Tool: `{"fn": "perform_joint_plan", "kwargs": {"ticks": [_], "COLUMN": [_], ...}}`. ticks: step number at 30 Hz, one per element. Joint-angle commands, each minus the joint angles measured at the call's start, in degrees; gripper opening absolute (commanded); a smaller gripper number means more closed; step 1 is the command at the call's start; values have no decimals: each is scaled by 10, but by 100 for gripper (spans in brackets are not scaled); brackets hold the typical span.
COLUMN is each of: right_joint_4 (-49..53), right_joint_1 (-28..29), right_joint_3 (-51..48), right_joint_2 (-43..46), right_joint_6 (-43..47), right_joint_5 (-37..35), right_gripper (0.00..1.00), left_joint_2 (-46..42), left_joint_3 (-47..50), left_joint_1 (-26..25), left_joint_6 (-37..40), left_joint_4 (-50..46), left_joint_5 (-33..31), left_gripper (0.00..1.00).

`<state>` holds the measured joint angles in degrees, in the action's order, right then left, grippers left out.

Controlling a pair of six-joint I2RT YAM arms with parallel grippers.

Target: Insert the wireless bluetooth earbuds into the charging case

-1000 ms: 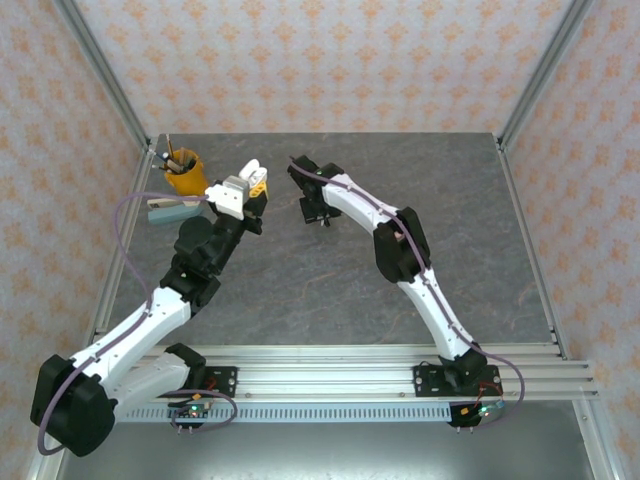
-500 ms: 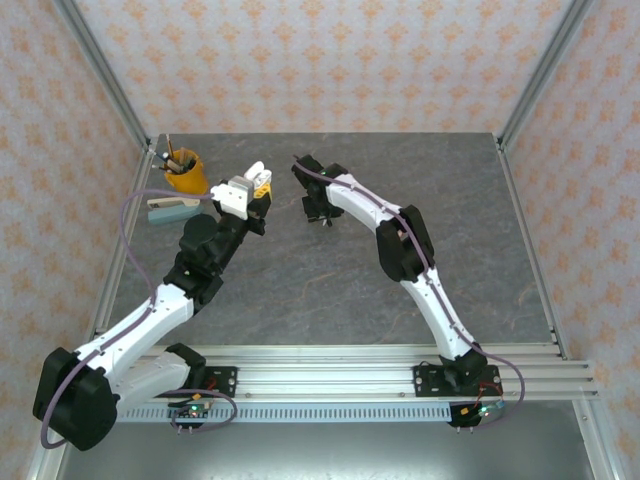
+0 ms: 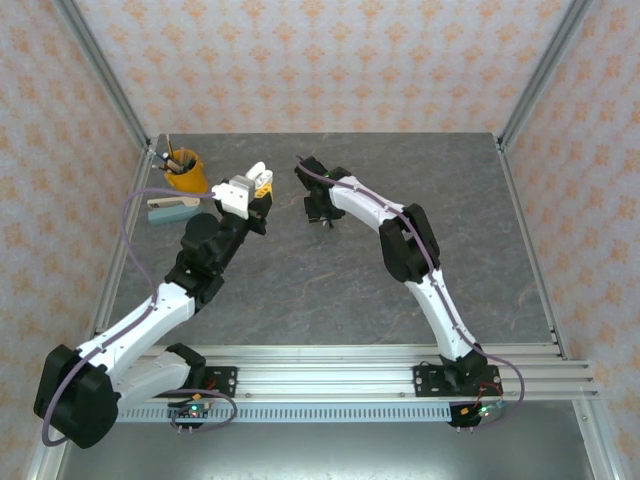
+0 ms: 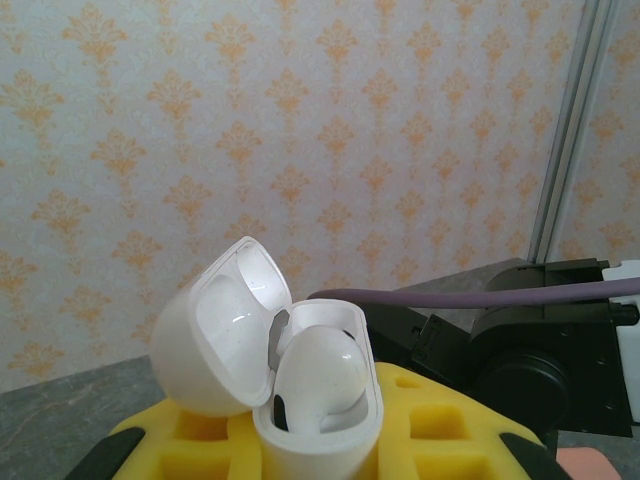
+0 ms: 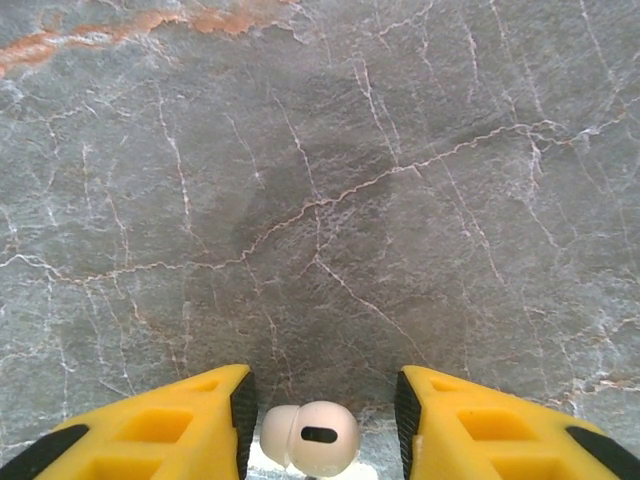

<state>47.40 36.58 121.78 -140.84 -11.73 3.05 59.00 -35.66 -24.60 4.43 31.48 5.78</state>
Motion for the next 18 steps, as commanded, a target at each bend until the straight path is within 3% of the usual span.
{"fn": "perform_joint_plan", "kwargs": {"ticks": [1, 18], "right_joint_4": [24, -2], "right_joint_1": [0, 0], "right_joint_3": [-15, -62], "right_joint_2": [10, 57], "right_joint_6": [-7, -19], "right_joint_5": [13, 20], "right_gripper": [41, 32], "left_joint_2": [2, 8], "left_joint_3": [-26, -35], "left_joint_1": [5, 5], "left_joint_6": [-5, -6], "left_joint_4": [21, 17], "left_joint_5": [10, 14], "left_gripper": [0, 0]}}
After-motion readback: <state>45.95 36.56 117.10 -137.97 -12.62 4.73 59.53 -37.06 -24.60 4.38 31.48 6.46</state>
